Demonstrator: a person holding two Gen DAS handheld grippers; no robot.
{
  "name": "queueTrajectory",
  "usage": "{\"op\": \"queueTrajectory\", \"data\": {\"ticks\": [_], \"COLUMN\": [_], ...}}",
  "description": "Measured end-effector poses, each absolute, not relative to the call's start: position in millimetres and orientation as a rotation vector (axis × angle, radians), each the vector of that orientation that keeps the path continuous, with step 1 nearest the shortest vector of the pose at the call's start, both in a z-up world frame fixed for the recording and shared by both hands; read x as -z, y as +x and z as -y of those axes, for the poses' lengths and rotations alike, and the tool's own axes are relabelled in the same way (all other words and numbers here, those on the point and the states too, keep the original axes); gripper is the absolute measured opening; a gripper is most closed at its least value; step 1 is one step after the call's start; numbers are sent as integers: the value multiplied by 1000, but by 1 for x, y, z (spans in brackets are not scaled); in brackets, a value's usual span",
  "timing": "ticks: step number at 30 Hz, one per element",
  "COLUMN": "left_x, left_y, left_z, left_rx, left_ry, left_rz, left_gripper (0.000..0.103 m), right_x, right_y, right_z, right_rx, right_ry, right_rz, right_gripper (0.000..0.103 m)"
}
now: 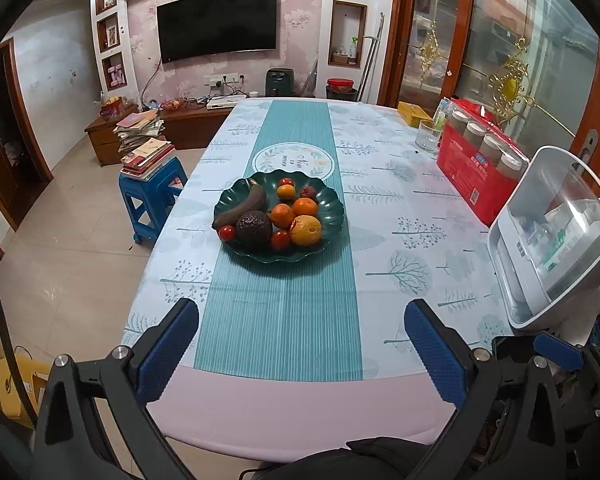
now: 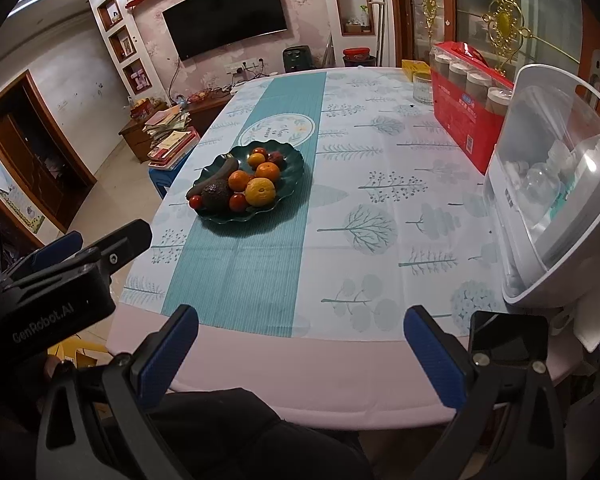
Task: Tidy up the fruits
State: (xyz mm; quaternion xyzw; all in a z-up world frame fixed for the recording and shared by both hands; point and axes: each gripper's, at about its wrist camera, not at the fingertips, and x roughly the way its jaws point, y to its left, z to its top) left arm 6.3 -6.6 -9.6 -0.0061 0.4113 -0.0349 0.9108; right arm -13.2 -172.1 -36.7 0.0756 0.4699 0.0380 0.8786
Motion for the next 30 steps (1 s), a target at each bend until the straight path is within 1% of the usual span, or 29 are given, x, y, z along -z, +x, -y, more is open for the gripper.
{"op": "queueTrajectory", "data": {"ticks": [30], "left_x": [13], "left_y": [8], "left_z": [11], "left_rx": [63], "left_ry": [-8], "left_rz": [-855], "left_gripper": [102], "right_x": [45], "right_y": [-2], "right_z": [181], "right_rx": [-96], "right_ry": [159], "right_rz": [-1007], "right_gripper": [103]}}
